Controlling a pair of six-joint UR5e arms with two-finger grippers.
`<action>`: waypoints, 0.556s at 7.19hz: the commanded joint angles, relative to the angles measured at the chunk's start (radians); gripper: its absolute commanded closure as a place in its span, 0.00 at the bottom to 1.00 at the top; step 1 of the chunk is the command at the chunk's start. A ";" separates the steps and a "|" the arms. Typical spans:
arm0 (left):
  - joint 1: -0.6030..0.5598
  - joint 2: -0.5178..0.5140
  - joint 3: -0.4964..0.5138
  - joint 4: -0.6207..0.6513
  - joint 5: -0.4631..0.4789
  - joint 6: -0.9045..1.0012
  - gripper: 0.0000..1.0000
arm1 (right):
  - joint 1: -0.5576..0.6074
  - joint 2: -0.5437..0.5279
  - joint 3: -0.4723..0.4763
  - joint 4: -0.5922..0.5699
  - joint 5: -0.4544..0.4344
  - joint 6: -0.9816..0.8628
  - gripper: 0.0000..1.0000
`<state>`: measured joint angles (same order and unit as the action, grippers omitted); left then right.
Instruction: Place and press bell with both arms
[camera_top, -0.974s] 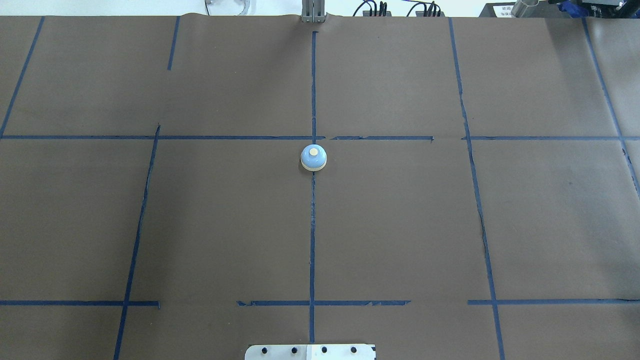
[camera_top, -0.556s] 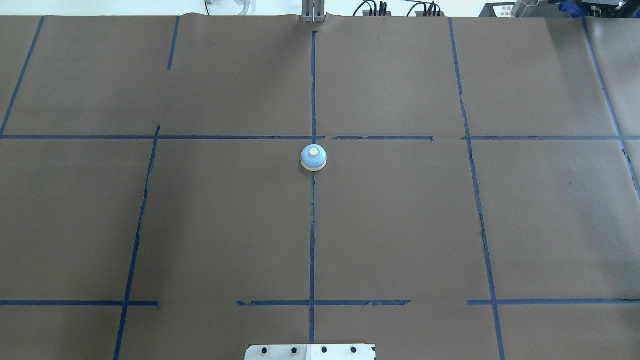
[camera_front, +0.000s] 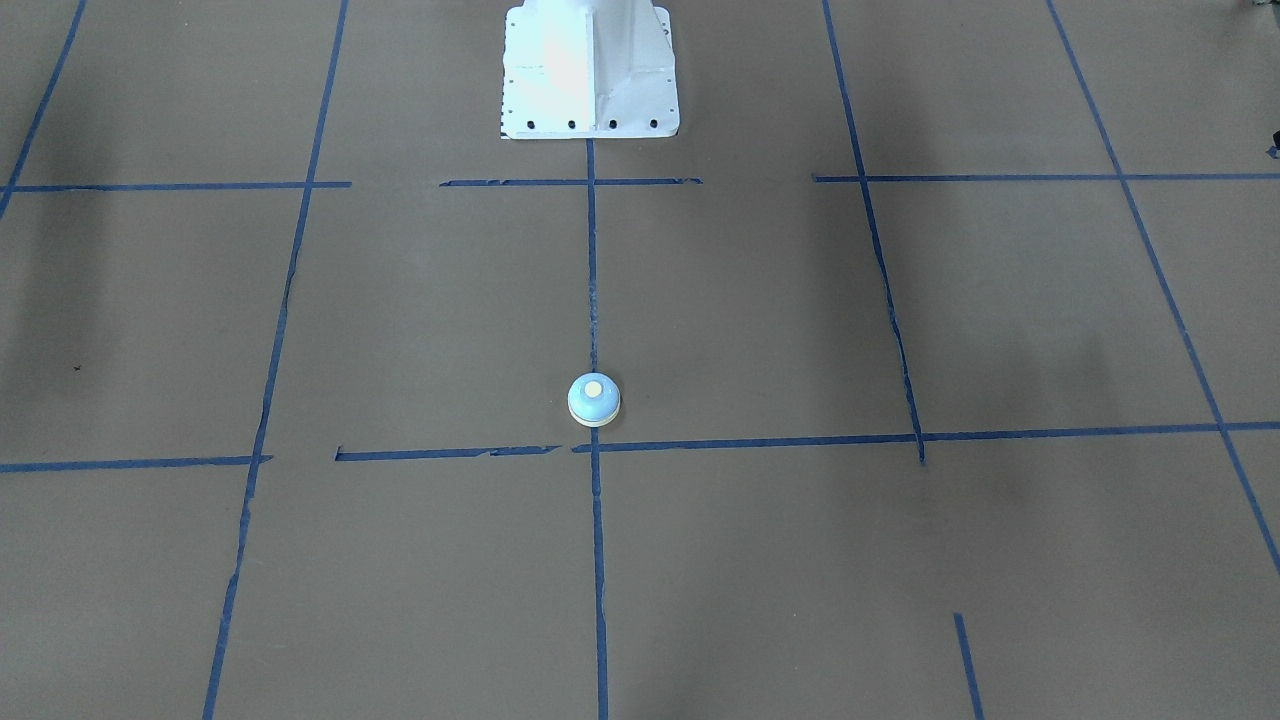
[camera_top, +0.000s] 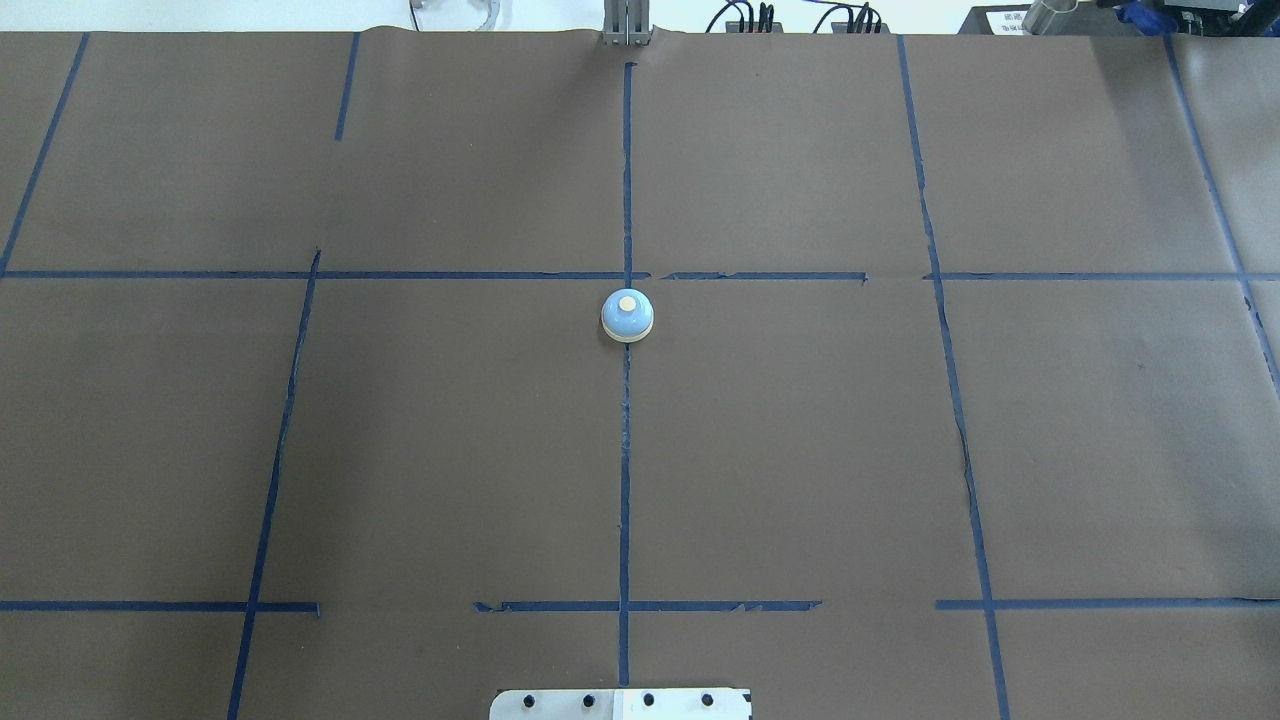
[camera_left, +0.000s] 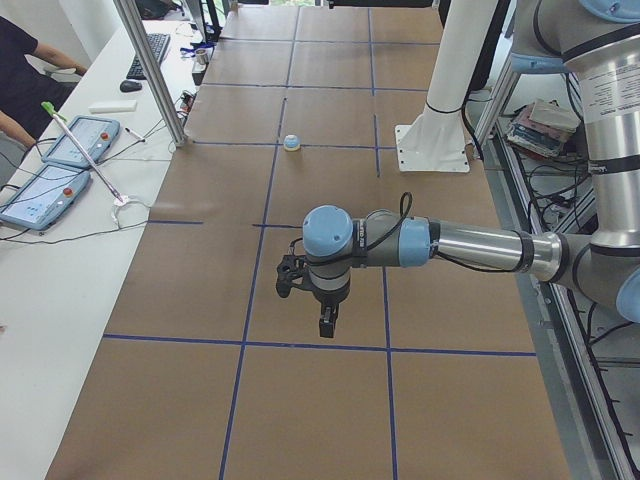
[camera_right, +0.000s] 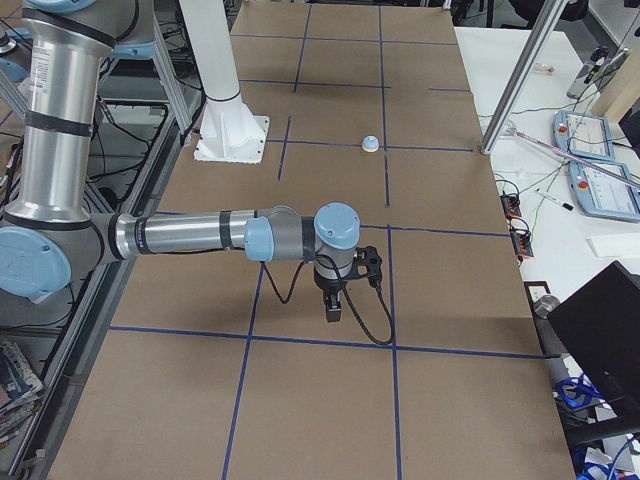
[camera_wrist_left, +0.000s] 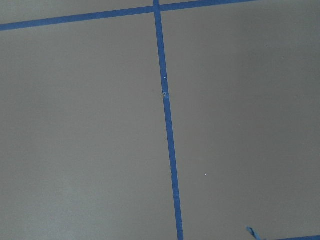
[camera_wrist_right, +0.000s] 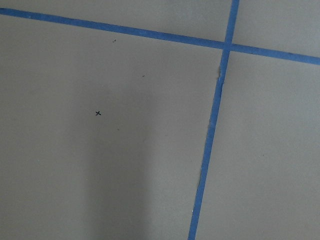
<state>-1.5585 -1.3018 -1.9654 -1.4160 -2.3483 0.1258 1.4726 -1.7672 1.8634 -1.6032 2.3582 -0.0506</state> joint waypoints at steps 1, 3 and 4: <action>0.000 -0.005 -0.003 0.000 0.001 0.000 0.00 | 0.000 0.000 0.000 0.000 0.001 0.000 0.00; 0.000 -0.008 -0.004 0.000 0.001 0.000 0.00 | 0.000 0.000 0.000 0.000 0.001 0.000 0.00; 0.000 -0.010 -0.003 0.000 0.001 0.000 0.00 | 0.000 0.000 0.000 0.000 0.001 0.000 0.00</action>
<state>-1.5585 -1.3095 -1.9687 -1.4159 -2.3471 0.1258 1.4726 -1.7671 1.8638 -1.6030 2.3592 -0.0506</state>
